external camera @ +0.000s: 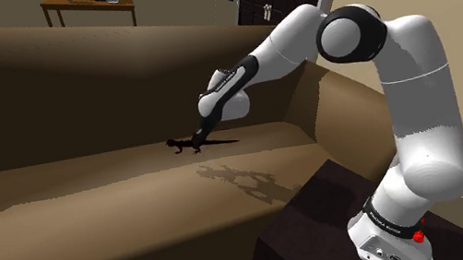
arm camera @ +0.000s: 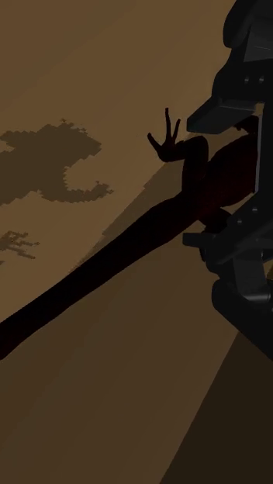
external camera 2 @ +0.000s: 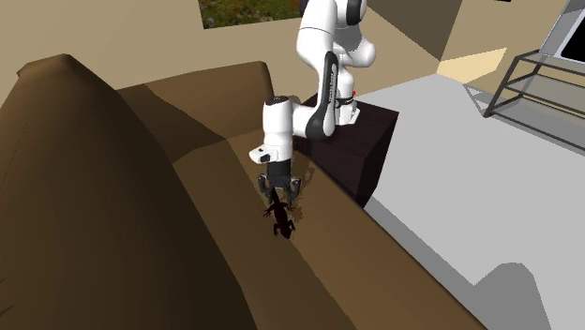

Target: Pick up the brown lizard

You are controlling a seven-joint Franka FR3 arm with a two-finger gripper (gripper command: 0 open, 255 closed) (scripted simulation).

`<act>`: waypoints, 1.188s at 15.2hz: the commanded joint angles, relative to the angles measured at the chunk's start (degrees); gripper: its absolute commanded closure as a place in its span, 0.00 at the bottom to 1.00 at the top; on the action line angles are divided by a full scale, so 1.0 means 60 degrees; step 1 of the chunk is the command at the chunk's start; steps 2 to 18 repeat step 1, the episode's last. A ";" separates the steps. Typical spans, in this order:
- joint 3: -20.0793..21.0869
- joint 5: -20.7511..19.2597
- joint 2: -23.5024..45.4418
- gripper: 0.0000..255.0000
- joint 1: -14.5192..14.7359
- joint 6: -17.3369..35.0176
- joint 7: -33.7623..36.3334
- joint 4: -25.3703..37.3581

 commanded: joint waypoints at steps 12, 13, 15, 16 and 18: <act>-0.0018 -0.0014 -0.0045 1.00 0.0010 -0.0054 0.0020 0.0007; -0.0018 -0.0014 -0.0045 1.00 0.0010 -0.0054 0.0020 0.0007; -0.0018 -0.0014 -0.0045 1.00 0.0010 -0.0054 0.0020 0.0007; -0.0018 -0.0014 -0.0045 1.00 0.0010 -0.0054 0.0020 0.0007; -0.0018 -0.0014 -0.0045 1.00 0.0010 -0.0054 0.0020 0.0007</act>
